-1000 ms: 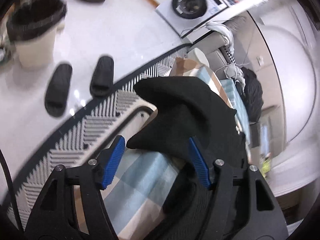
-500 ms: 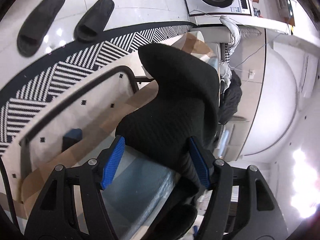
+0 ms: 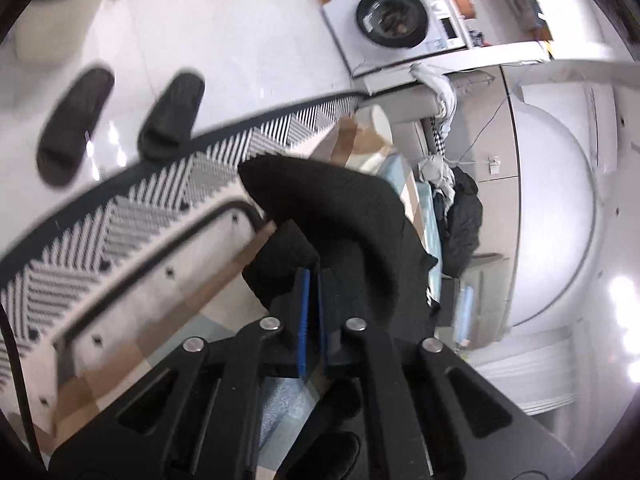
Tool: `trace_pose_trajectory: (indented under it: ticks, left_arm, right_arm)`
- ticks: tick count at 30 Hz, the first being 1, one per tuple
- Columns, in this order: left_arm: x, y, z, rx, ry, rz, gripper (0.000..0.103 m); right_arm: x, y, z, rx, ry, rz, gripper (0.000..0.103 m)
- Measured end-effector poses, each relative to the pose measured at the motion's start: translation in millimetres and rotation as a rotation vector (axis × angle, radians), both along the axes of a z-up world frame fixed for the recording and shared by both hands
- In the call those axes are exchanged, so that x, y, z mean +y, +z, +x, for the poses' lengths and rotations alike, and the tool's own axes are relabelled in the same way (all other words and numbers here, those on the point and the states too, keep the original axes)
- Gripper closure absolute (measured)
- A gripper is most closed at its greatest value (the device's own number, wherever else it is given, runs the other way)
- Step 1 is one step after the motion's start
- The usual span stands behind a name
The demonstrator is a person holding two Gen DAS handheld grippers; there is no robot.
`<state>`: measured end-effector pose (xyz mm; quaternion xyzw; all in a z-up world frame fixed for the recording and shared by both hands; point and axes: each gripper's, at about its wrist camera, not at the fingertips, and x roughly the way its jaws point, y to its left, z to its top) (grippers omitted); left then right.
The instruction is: Fold small clothes
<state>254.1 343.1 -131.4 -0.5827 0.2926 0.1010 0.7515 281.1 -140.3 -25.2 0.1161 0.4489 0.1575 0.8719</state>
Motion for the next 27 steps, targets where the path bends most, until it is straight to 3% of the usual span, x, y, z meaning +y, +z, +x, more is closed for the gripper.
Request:
trace_pose_trajectory:
  ticks: [7, 11, 13, 15, 18, 20, 21, 22, 23, 24, 25, 27]
  left_arm:
    - [-14, 62, -10, -0.043, 0.041, 0.235, 0.103]
    - [-53, 119, 2, -0.096, -0.024, 0.471, 0.103]
    - [-83, 145, 13, -0.131, -0.094, 0.581, 0.103]
    - [-129, 167, 30, -0.179, -0.229, 0.71, 0.103]
    - [-201, 177, 48, -0.217, -0.512, 0.827, 0.103]
    - [-234, 165, 55, -0.186, -0.665, 0.808, 0.099]
    - [-240, 160, 55, -0.172, -0.696, 0.789, 0.095]
    - [-244, 156, 55, -0.145, -0.72, 0.774, 0.081]
    - [-243, 150, 52, -0.106, -0.714, 0.761, 0.062]
    - [-239, 148, 48, -0.097, -0.695, 0.751, 0.054]
    - [-233, 146, 44, -0.097, -0.669, 0.735, 0.048]
    - [-217, 144, 38, -0.085, -0.619, 0.688, 0.047]
  right_arm:
    - [-5, -2, -4, 0.001, -0.014, 0.016, 0.039]
    - [-9, -4, -6, 0.004, -0.02, 0.018, 0.038]
    - [-11, -4, -7, 0.0, -0.021, 0.024, 0.038]
    - [-14, -4, -8, -0.004, -0.026, 0.027, 0.038]
    - [-20, -5, -9, -0.003, -0.035, 0.038, 0.038]
    - [-23, -8, -9, 0.004, -0.044, 0.04, 0.037]
    - [-24, -9, -8, 0.008, -0.05, 0.042, 0.037]
    - [-25, -10, -9, 0.012, -0.054, 0.046, 0.037]
    - [-27, -11, -9, 0.015, -0.056, 0.05, 0.037]
    - [-27, -11, -9, 0.015, -0.057, 0.052, 0.037]
    - [-29, -11, -9, 0.013, -0.056, 0.052, 0.037]
    - [-30, -11, -9, 0.011, -0.056, 0.052, 0.037]
